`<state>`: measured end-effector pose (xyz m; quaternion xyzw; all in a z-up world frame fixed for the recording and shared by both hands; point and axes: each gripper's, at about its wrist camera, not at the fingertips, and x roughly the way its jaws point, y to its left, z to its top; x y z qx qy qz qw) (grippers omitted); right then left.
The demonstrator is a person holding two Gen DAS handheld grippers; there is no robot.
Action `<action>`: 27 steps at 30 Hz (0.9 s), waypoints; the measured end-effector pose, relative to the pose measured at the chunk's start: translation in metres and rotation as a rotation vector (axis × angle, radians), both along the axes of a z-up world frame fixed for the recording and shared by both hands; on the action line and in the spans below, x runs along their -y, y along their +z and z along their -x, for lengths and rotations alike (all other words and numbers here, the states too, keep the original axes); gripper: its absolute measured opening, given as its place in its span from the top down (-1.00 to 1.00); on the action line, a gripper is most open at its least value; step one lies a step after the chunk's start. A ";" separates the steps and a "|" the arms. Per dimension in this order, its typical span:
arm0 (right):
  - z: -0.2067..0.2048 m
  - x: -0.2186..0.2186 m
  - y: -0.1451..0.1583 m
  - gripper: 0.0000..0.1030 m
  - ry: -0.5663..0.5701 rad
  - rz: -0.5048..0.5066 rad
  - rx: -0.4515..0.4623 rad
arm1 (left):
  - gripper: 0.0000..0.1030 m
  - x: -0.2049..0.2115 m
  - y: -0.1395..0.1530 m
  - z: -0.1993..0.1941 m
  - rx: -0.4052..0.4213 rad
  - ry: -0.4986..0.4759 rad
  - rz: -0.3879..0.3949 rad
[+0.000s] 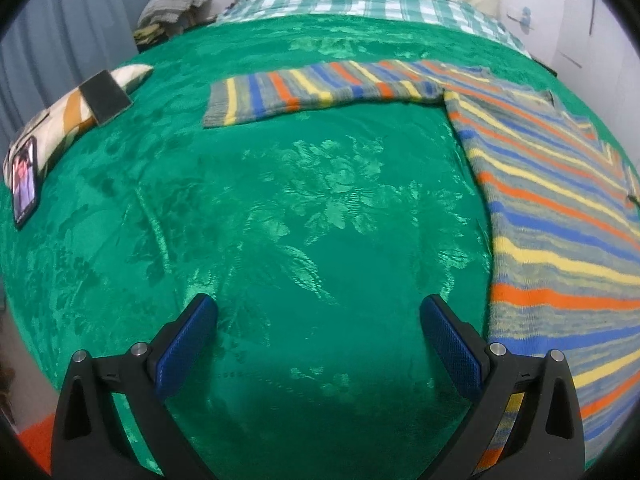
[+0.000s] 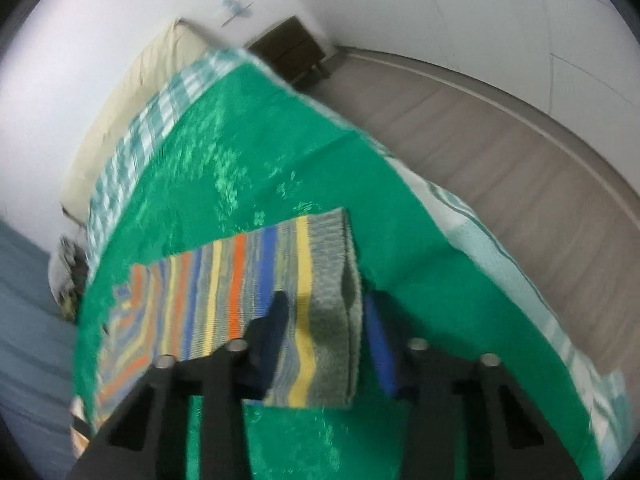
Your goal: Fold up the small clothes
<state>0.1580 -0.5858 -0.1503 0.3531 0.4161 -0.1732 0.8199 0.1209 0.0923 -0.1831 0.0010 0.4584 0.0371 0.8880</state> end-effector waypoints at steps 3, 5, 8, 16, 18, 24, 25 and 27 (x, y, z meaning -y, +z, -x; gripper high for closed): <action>-0.006 -0.001 0.001 0.90 0.022 0.031 -0.044 | -0.99 -0.001 0.000 0.001 0.000 0.000 0.002; -0.008 -0.007 0.019 0.91 0.023 0.073 -0.032 | -0.99 -0.003 0.001 0.000 -0.001 0.002 0.014; -0.021 -0.036 0.071 0.92 0.105 0.136 0.071 | -0.99 -0.005 0.003 -0.001 0.002 0.003 0.031; -0.111 -0.213 0.173 0.91 0.545 0.048 0.295 | -0.99 -0.008 0.009 -0.003 0.028 -0.009 0.046; -0.137 -0.257 0.163 0.85 0.593 -0.015 0.304 | -0.99 -0.009 0.009 -0.002 0.026 -0.012 0.033; -0.148 -0.296 0.121 -0.25 0.601 -0.165 0.276 | -0.99 -0.017 0.013 -0.001 0.030 0.004 0.069; -0.142 -0.294 0.118 -0.26 0.593 -0.150 0.266 | -0.99 -0.018 0.014 -0.001 0.034 0.004 0.075; -0.130 -0.283 0.114 -0.26 0.566 -0.091 0.230 | -0.99 -0.018 0.016 -0.002 0.043 0.001 0.081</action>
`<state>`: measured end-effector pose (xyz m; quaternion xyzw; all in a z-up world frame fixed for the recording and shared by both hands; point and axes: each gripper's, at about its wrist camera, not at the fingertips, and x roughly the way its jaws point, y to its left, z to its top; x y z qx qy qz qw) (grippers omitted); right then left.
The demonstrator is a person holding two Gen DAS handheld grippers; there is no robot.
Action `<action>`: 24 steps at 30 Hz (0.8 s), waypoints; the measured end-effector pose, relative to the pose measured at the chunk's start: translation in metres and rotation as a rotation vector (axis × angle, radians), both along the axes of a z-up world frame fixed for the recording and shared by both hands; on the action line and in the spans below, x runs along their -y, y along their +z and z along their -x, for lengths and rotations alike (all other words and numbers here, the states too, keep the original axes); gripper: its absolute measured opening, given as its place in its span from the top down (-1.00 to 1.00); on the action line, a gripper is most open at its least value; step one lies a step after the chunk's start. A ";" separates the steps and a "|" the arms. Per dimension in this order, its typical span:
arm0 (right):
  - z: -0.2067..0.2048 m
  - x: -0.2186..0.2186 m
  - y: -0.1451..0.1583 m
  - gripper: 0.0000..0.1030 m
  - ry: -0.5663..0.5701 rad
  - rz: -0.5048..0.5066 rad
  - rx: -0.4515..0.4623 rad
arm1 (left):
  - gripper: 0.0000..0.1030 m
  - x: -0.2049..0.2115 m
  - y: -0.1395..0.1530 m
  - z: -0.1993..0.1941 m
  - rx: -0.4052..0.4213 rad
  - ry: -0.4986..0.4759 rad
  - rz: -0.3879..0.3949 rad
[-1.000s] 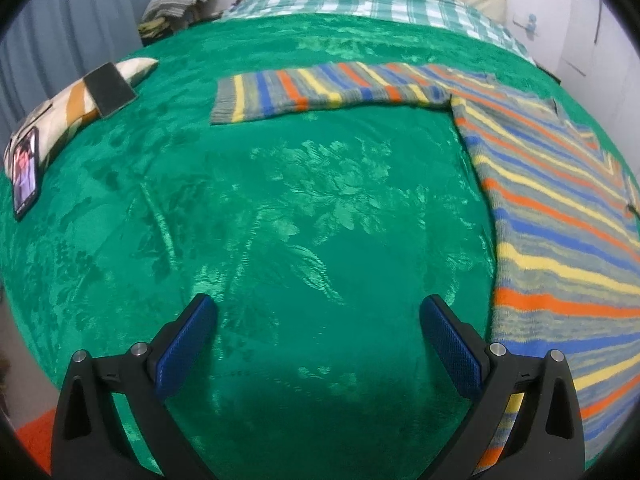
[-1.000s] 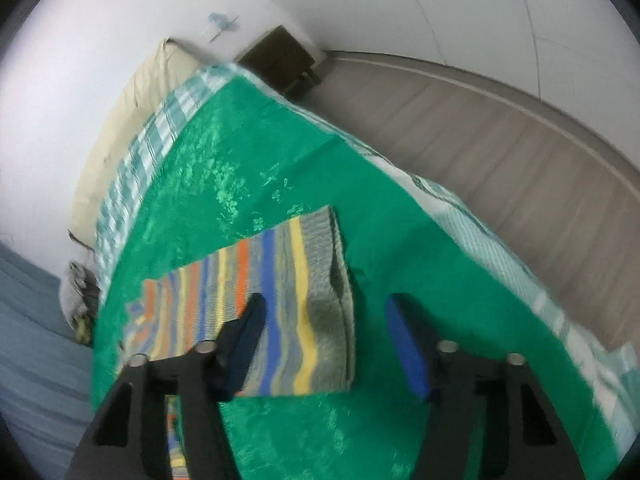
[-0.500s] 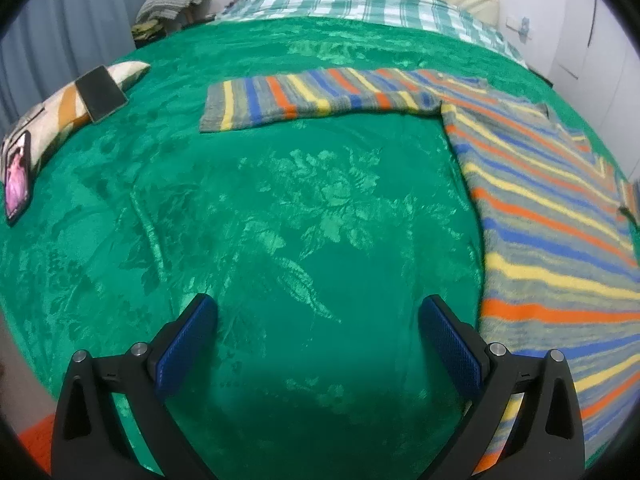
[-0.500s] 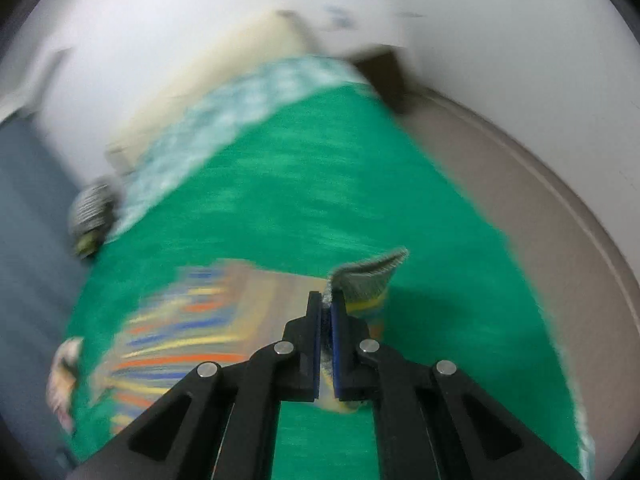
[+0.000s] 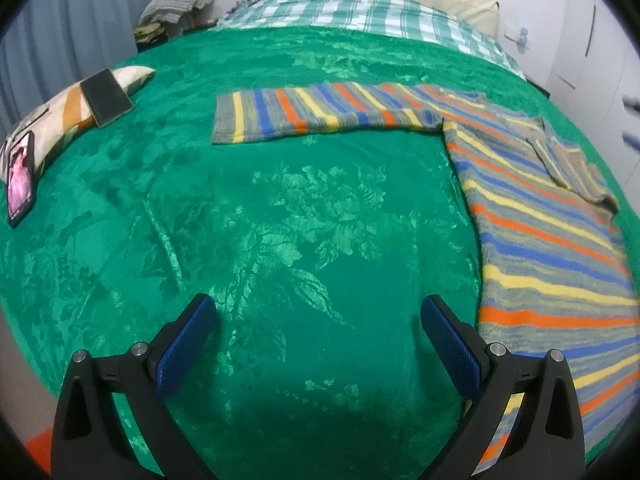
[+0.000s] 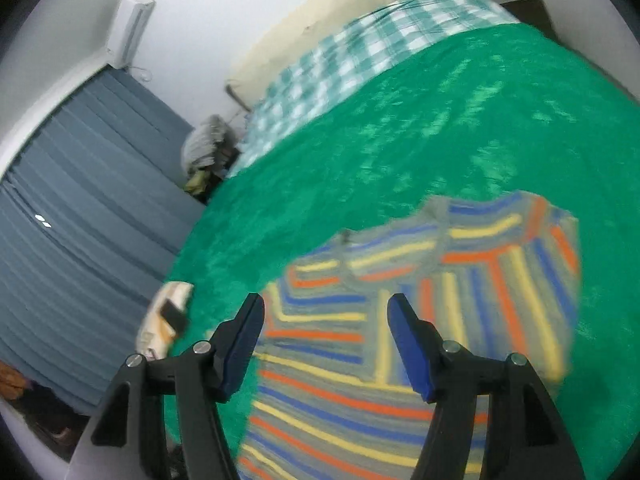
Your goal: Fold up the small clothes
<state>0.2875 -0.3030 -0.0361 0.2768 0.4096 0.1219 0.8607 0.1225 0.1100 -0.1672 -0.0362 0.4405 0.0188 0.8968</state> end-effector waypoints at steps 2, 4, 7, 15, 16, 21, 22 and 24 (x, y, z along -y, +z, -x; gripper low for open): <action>0.021 0.014 -0.005 -0.28 -0.032 0.061 -0.017 | -0.99 0.001 0.000 -0.002 0.003 -0.001 0.002; 0.047 0.031 -0.017 -0.36 -0.073 0.164 -0.049 | -0.99 0.002 0.000 -0.002 0.003 0.000 0.005; 0.096 0.047 -0.044 -0.39 -0.117 0.332 -0.103 | -0.99 0.004 -0.001 -0.002 0.004 0.004 0.004; 0.206 0.074 -0.094 -0.41 -0.280 0.549 -0.131 | -0.99 0.011 -0.014 -0.003 -0.029 -0.007 -0.031; 0.211 0.078 -0.101 -0.47 -0.306 0.550 -0.159 | -0.99 0.011 -0.018 -0.003 -0.044 -0.009 -0.035; 0.201 0.079 -0.114 -0.75 -0.305 0.591 -0.188 | -0.99 0.015 -0.023 -0.002 -0.054 -0.015 -0.053; 0.200 0.077 -0.118 -0.81 -0.302 0.608 -0.185 | -0.99 0.014 -0.023 -0.002 -0.056 -0.015 -0.046; 0.202 0.073 -0.122 -0.87 -0.302 0.646 -0.175 | -0.99 0.013 -0.024 -0.001 -0.059 -0.017 -0.035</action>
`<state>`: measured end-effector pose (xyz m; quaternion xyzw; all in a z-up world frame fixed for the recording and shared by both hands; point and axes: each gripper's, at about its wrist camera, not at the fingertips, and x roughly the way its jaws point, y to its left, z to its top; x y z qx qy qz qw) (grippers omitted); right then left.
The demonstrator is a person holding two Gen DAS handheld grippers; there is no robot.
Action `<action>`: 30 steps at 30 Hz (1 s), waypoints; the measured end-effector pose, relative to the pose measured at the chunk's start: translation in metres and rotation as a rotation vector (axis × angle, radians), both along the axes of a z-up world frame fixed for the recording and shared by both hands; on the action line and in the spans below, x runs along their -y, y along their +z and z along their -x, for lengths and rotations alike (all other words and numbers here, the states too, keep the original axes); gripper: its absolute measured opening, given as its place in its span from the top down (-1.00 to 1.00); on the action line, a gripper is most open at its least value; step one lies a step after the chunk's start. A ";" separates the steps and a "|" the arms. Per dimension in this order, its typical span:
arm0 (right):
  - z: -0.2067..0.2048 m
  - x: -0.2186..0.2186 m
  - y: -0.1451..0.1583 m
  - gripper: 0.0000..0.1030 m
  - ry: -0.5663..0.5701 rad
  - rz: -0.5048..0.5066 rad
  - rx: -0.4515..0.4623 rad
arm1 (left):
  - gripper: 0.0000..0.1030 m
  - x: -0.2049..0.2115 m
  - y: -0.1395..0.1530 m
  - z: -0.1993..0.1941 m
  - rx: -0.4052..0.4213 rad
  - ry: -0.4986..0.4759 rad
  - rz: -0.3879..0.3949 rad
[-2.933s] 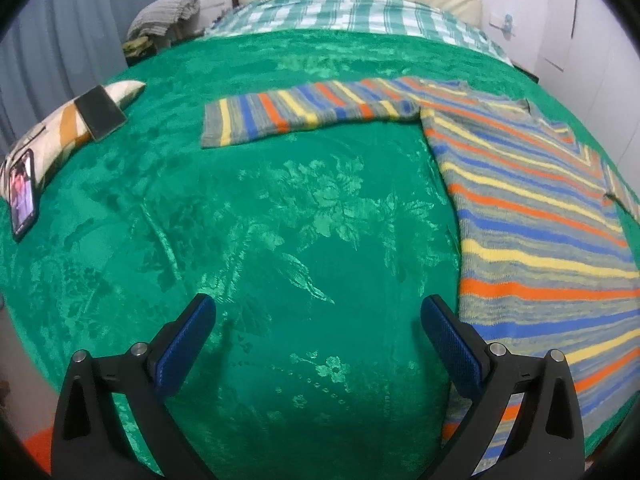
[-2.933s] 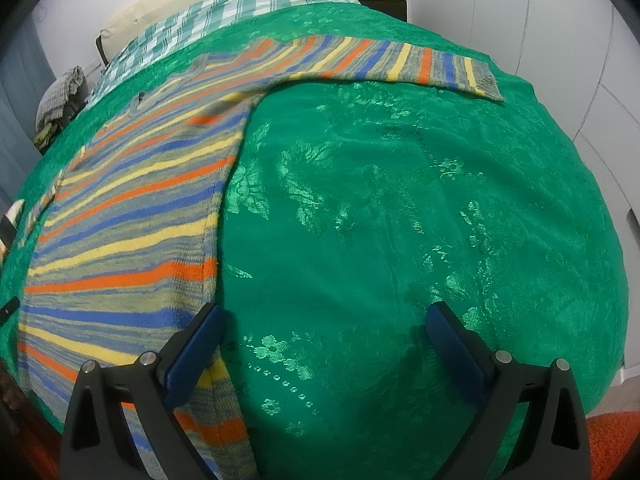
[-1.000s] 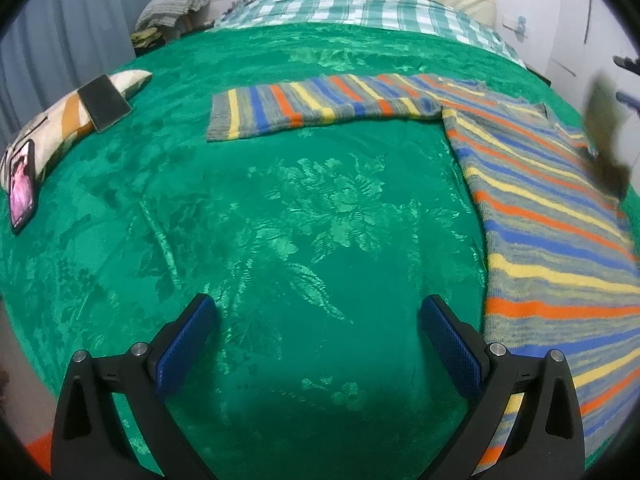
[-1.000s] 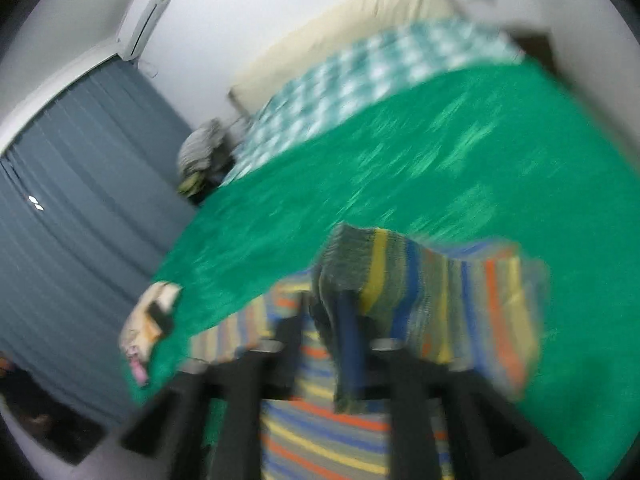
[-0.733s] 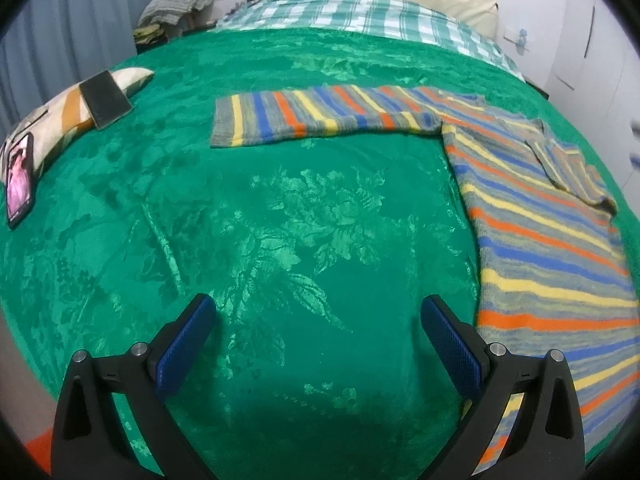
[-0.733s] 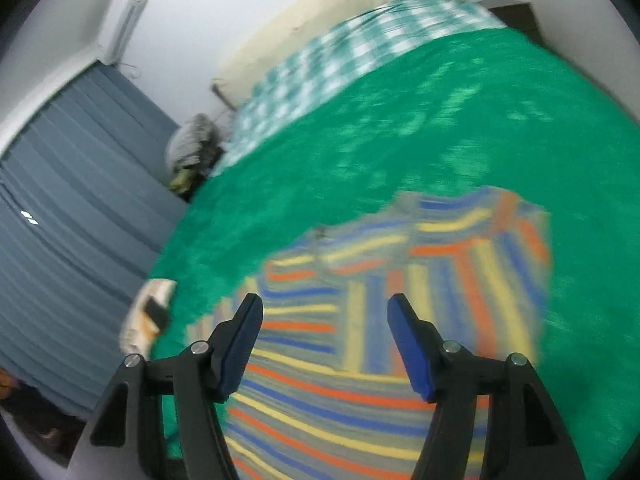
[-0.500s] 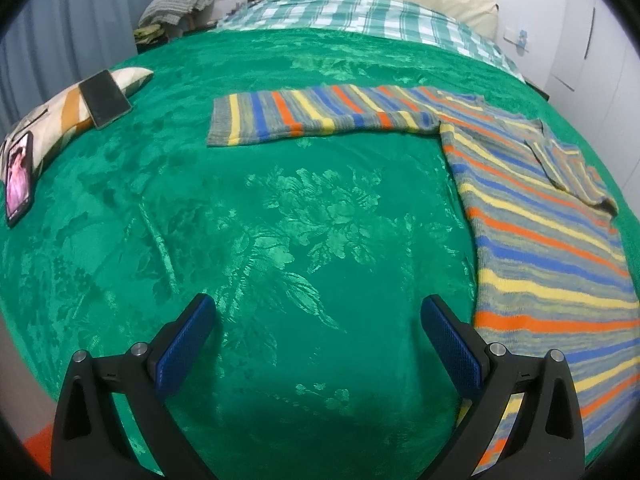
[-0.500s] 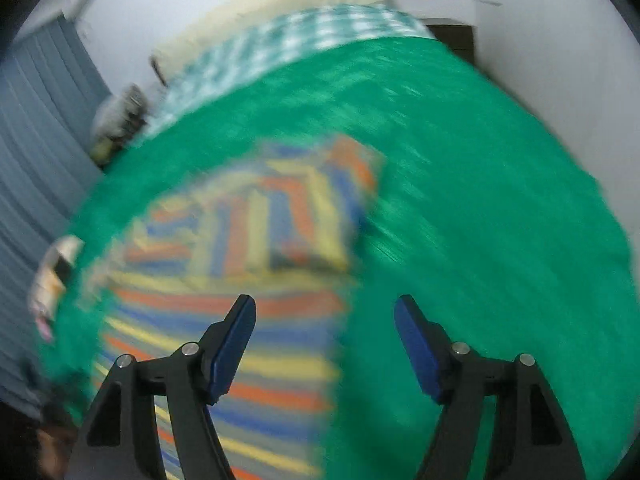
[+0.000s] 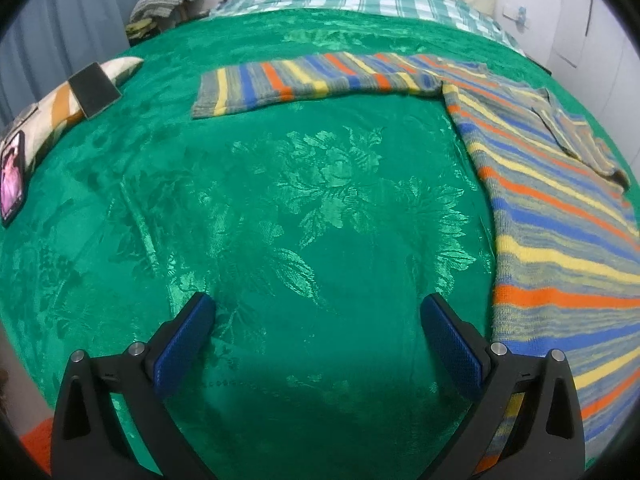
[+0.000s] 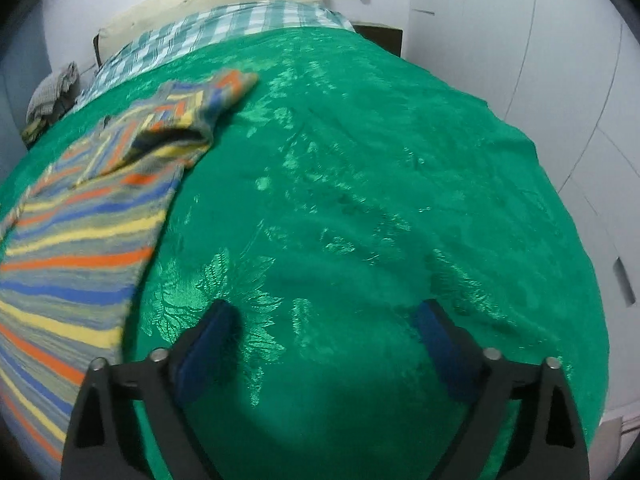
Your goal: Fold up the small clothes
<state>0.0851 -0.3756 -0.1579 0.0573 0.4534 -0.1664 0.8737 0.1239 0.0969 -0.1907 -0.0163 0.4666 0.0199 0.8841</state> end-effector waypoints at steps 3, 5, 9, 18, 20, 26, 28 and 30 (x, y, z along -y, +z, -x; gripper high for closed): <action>0.001 0.001 -0.004 -0.94 -0.014 -0.002 0.012 | -0.99 0.001 -0.001 0.001 0.001 -0.001 -0.006; -0.001 0.001 -0.005 -0.97 -0.018 -0.003 0.015 | -0.99 0.001 -0.001 0.000 -0.001 -0.001 -0.010; 0.001 -0.003 -0.007 -0.99 -0.018 0.011 0.017 | -0.99 0.001 -0.001 -0.001 -0.004 -0.002 -0.011; 0.000 -0.004 -0.008 -0.99 -0.018 0.012 0.019 | -0.99 0.001 -0.001 -0.001 0.000 -0.001 -0.013; 0.000 -0.004 -0.008 -0.99 -0.019 0.012 0.019 | -0.99 0.001 -0.001 -0.001 0.002 -0.001 -0.017; 0.001 -0.004 -0.008 -1.00 -0.019 0.013 0.019 | -0.99 0.001 -0.001 -0.001 0.001 -0.001 -0.017; 0.000 -0.004 -0.009 -0.99 -0.019 0.015 0.018 | -0.99 0.001 -0.001 -0.001 0.000 -0.002 -0.017; 0.000 -0.005 -0.009 -0.99 -0.019 0.019 0.017 | -0.99 0.000 -0.001 -0.001 -0.002 -0.003 -0.017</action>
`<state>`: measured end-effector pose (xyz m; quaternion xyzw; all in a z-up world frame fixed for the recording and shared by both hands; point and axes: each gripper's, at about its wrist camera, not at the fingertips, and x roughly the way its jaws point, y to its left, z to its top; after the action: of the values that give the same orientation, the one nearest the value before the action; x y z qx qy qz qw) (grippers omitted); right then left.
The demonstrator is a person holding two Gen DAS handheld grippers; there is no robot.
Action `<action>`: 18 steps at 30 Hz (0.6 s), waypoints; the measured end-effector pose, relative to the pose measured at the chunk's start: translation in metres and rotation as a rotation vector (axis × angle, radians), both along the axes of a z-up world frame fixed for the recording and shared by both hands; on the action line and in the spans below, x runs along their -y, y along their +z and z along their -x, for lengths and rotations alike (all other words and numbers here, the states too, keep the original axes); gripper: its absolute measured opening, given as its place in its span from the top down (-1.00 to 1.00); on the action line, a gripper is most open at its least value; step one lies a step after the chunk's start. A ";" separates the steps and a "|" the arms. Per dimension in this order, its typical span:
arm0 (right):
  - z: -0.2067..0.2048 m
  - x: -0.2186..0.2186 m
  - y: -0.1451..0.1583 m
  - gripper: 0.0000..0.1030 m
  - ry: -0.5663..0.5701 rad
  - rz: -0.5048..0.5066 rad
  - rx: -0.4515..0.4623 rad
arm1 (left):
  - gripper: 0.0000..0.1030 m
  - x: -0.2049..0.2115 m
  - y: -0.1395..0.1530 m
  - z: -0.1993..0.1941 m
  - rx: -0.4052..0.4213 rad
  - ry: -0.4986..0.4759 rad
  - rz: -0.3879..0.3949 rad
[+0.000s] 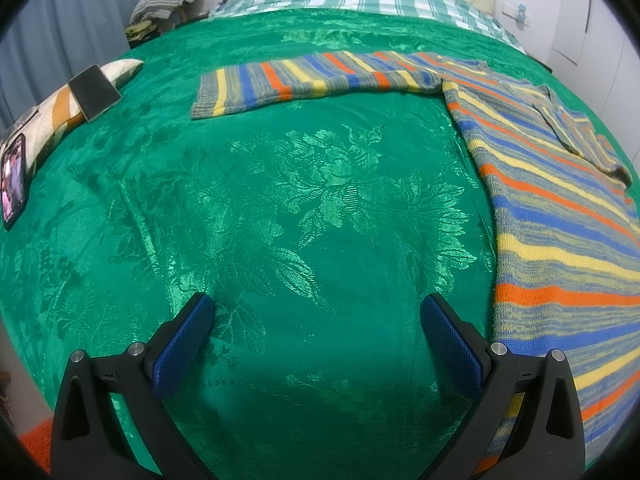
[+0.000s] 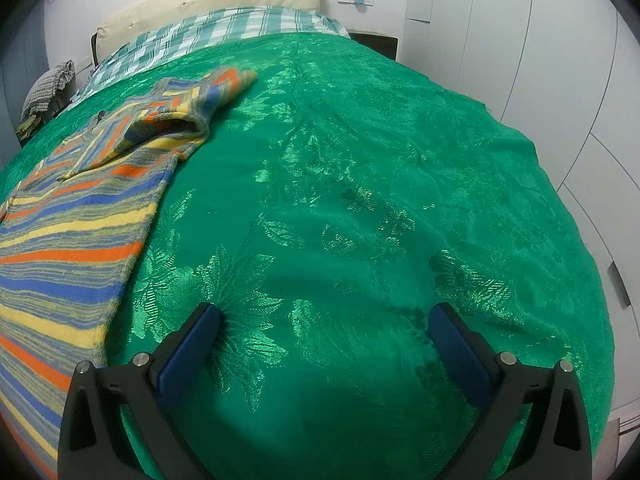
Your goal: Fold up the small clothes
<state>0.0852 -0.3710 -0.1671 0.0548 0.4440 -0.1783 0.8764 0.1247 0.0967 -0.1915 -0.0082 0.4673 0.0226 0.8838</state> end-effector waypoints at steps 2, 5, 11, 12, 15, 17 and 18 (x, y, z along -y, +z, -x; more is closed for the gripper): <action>-0.001 0.000 -0.001 -1.00 0.001 0.002 0.000 | -0.99 0.000 0.000 0.000 -0.002 -0.002 0.000; -0.002 0.000 -0.001 -0.99 0.001 0.004 -0.001 | -0.99 0.000 0.000 0.000 -0.004 -0.003 -0.001; -0.002 0.000 -0.001 -1.00 0.001 0.004 -0.001 | -0.99 0.000 0.002 -0.001 -0.011 -0.002 0.000; -0.002 0.000 -0.001 -1.00 0.001 0.004 -0.001 | -0.99 -0.002 0.004 0.000 -0.022 0.000 0.007; -0.002 0.000 -0.001 -1.00 0.001 0.005 -0.001 | -0.99 -0.010 0.018 0.002 -0.019 -0.006 0.072; -0.002 0.000 -0.001 -0.99 0.001 0.006 -0.001 | -0.99 -0.026 0.034 -0.010 0.016 0.008 0.122; -0.002 0.000 -0.001 -0.99 0.001 0.005 -0.001 | -0.99 -0.042 0.044 -0.024 0.035 0.039 0.153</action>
<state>0.0871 -0.3712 -0.1680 0.0523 0.4441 -0.1792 0.8763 0.1487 0.1387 -0.1479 -0.0850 0.4519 0.0037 0.8880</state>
